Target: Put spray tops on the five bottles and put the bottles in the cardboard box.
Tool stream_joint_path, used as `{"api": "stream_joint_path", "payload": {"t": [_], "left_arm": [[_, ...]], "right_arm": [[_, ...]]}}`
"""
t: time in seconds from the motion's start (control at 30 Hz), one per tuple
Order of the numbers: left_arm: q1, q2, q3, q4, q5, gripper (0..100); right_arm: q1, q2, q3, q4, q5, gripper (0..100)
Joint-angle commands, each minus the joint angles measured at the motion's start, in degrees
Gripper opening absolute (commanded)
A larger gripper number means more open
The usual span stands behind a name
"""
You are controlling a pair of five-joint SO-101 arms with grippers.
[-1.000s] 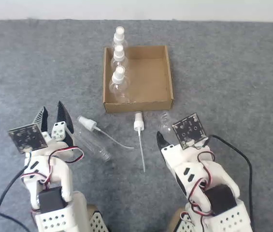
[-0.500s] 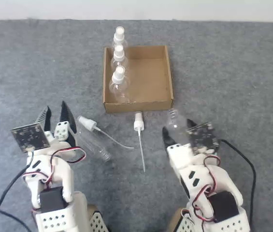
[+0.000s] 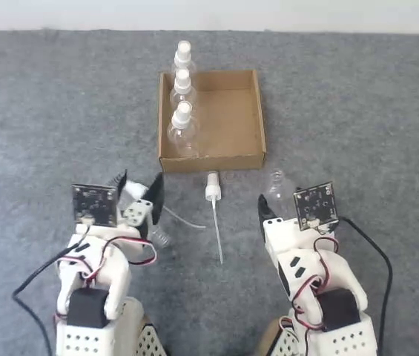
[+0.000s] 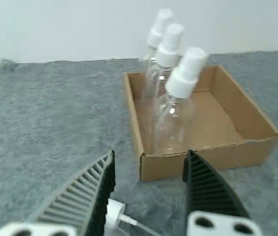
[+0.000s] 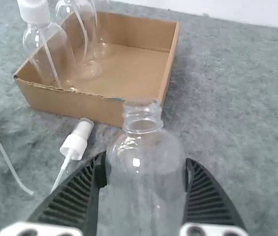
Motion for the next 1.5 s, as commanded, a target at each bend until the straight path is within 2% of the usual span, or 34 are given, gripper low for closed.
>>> {"api": "stream_joint_path", "payload": {"t": [0.0, 0.1, 0.27, 0.5, 0.73, 1.03, 1.47], "left_arm": [[3.96, -0.79, -4.53, 0.18, -2.64, 21], [6.68, -0.70, -5.23, 0.18, -3.52, 21], [10.64, 2.64, -7.69, 0.88, -5.45, 21], [16.26, 25.23, -21.23, 4.22, -5.71, 21], [21.80, 50.55, -32.92, 4.48, 1.58, 22], [22.51, 77.89, -46.20, 4.48, 11.78, 22], [22.51, 98.46, -54.55, 4.22, 15.47, 22]], "right_arm": [[4.26, -1.19, -0.88, -1.80, -0.79, 10.1], [8.48, -1.19, -0.88, -1.89, -1.49, 10.1], [10.33, -1.19, -0.88, -1.98, -4.48, 10.1], [10.42, -1.19, -0.62, -1.98, -4.48, 10.1], [10.51, -1.19, -0.53, -1.98, -4.48, 10.1], [12.88, -1.10, 0.62, -4.18, -4.66, 10.1], [12.53, -1.10, 0.62, -4.00, -4.57, 10.1]]}}
